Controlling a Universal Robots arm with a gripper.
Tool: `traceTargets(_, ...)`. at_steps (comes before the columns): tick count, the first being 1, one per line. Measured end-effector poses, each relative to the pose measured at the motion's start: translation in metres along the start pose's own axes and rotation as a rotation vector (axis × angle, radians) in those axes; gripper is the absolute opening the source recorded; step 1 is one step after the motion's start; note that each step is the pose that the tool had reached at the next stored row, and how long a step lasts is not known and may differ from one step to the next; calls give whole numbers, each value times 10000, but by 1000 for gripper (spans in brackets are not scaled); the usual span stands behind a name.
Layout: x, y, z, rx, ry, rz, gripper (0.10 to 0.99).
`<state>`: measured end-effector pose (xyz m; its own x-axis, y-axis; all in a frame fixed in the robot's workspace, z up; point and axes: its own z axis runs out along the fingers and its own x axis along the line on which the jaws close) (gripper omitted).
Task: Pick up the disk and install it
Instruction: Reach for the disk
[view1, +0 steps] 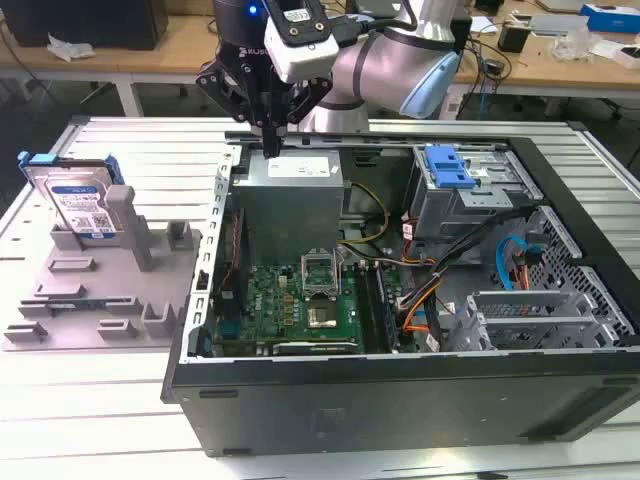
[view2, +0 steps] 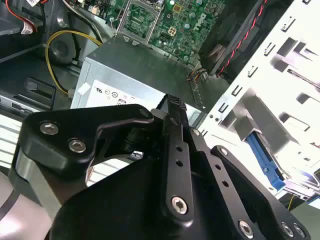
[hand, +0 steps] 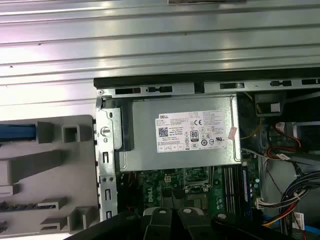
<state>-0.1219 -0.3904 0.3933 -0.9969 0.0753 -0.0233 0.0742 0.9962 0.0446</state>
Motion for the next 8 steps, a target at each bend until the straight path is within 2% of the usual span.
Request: traceTargets(8,0,3,0,0,0,0,106)
